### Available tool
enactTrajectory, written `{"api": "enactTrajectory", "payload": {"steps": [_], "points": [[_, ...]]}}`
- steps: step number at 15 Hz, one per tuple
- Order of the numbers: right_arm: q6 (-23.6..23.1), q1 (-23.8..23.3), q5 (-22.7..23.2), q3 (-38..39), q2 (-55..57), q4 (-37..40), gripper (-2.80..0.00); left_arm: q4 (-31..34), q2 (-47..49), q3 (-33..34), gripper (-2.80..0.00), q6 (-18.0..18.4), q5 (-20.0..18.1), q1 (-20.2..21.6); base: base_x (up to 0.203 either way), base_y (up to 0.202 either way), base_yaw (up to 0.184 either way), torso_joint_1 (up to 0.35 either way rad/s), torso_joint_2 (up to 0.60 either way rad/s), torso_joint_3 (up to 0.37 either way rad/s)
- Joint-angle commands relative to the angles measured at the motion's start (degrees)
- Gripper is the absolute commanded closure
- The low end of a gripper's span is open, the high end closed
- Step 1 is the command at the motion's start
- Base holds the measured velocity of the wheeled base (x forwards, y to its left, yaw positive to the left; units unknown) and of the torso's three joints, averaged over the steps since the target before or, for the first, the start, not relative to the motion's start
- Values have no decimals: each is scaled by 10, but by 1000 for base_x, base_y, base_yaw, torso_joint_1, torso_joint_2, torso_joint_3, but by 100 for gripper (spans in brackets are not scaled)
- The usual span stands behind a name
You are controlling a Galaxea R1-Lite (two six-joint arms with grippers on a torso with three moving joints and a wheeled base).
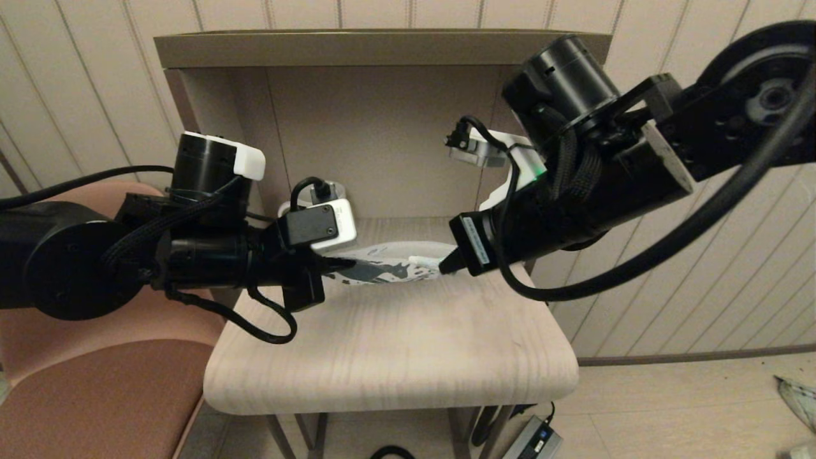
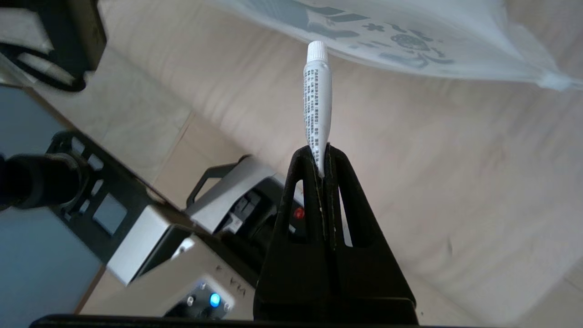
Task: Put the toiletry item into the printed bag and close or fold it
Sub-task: Place the toothpaste in the storage bag
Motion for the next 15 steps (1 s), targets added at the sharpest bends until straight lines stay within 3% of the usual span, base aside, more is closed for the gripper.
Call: {"api": "enactTrajectory", "payload": {"steps": [1, 9, 15], "points": [[1, -4, 0, -3, 27, -18, 0, 0, -6, 2, 0, 3, -1, 0, 0, 0, 0, 0, 0, 0], [1, -12, -1, -1, 21, -38, 0, 0, -5, 1, 0, 2, -1, -1, 0, 0, 0, 0, 0, 0], [2, 13, 0, 70, -116, 28, 0, 0, -3, 7, 0, 3, -2, -1, 0, 0, 0, 0, 0, 0]]}}
